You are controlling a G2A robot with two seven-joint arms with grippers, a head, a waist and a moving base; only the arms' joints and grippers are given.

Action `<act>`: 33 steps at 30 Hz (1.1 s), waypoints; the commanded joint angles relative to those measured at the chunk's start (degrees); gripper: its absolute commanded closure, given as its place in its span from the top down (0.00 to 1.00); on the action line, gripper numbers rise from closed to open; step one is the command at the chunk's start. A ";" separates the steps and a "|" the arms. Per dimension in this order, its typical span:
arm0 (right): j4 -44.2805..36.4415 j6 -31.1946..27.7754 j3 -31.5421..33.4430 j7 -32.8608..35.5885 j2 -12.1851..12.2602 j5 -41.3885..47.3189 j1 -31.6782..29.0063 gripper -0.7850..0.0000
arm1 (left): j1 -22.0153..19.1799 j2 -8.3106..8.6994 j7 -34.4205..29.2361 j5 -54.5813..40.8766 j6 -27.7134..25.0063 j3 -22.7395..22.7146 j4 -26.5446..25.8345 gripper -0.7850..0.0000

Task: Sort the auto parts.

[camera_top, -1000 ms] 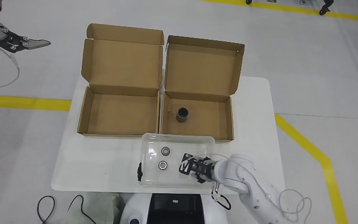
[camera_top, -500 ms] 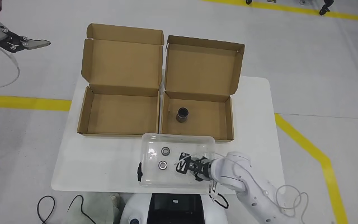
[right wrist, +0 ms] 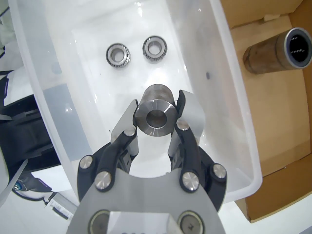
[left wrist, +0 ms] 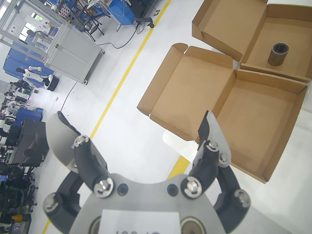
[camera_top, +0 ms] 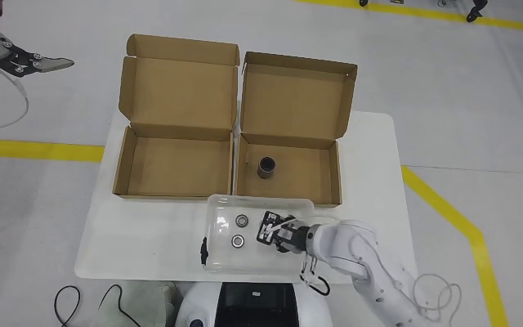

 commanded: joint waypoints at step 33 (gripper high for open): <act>3.03 -8.10 -4.14 -33.83 -3.79 14.53 17.56 0.00 | 0.00 0.00 0.00 0.00 0.00 0.00 0.00 1.00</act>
